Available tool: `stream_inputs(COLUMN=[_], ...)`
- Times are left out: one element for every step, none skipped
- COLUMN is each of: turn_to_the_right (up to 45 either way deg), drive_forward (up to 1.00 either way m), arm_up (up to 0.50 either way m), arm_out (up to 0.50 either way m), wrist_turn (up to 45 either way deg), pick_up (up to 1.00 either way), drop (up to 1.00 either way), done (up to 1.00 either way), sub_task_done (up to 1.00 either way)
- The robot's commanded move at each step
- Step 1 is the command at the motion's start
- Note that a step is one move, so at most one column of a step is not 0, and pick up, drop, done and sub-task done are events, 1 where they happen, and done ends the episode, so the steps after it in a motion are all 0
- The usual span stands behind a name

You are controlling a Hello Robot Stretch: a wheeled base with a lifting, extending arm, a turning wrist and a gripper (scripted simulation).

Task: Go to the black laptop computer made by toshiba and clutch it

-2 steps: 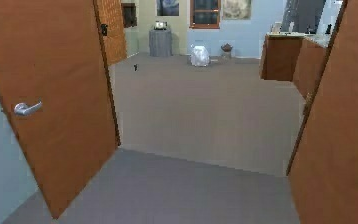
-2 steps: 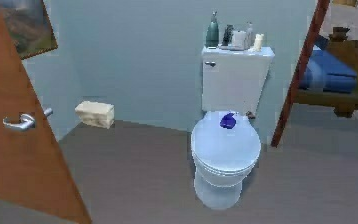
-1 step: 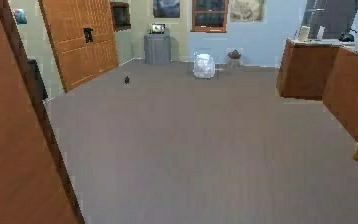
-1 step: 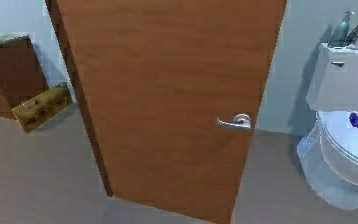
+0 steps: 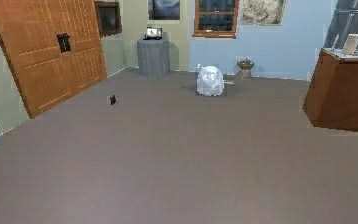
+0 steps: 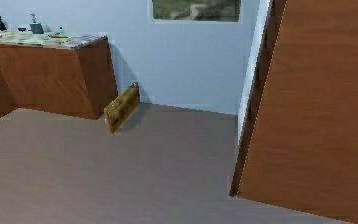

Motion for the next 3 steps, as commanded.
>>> stream_inputs(turn_to_the_right=[0.0, -3.0, 0.0], drive_forward=[1.00, 0.00, 1.00], arm_up=[0.00, 0.00, 0.00], arm_out=[0.00, 0.00, 0.00], wrist_turn=[0.0, 0.0, 0.0], pick_up=[0.00, 0.00, 0.00], drop=[0.00, 0.00, 0.00], done=[0.00, 0.00, 0.00], sub_task_done=[0.00, 0.00, 0.00])
